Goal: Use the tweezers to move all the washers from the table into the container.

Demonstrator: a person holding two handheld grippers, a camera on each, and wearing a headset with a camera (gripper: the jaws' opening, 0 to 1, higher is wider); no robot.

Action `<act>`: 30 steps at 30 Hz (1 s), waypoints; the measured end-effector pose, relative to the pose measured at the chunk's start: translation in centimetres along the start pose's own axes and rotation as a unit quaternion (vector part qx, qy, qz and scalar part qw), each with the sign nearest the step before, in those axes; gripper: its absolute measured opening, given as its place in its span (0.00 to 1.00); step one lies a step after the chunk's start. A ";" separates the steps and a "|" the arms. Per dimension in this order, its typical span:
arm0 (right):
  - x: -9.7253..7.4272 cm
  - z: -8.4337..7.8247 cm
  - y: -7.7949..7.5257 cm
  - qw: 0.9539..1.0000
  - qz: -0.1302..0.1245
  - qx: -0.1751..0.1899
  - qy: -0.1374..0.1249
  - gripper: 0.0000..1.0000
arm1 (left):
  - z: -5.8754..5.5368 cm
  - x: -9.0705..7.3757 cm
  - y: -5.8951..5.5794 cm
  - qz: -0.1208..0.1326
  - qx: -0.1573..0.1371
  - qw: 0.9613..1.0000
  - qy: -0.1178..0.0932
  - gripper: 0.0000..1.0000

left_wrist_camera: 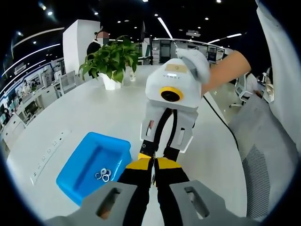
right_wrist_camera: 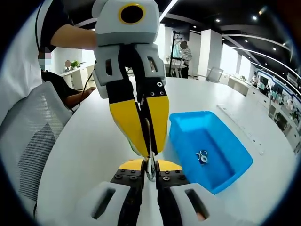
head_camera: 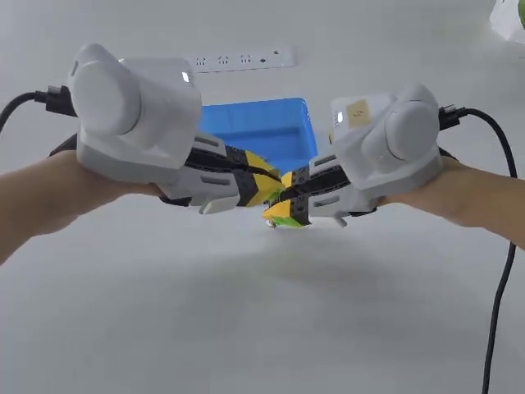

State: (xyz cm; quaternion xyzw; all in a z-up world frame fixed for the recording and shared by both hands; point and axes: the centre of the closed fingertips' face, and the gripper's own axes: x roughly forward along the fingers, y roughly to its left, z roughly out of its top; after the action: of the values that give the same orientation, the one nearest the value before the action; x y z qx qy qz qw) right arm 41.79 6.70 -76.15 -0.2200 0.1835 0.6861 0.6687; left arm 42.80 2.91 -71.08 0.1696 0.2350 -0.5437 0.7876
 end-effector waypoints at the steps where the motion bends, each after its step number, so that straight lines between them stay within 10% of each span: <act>1: 0.0 0.0 0.0 1.000 -0.003 0.002 -0.001 0.10 | -0.1 0.0 0.0 0.002 0.006 1.000 0.002 0.06; 30: -1.5 2.7 0.2 0.999 -0.035 0.033 -0.016 0.09 | 2.9 -3.9 -0.1 0.030 -0.021 0.998 -0.057 0.19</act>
State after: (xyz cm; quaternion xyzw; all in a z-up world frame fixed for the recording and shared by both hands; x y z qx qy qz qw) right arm 41.49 6.90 -73.08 -0.1928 0.1872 0.6592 0.7023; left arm 42.07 4.33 -66.50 0.1283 0.1958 -0.5233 0.8194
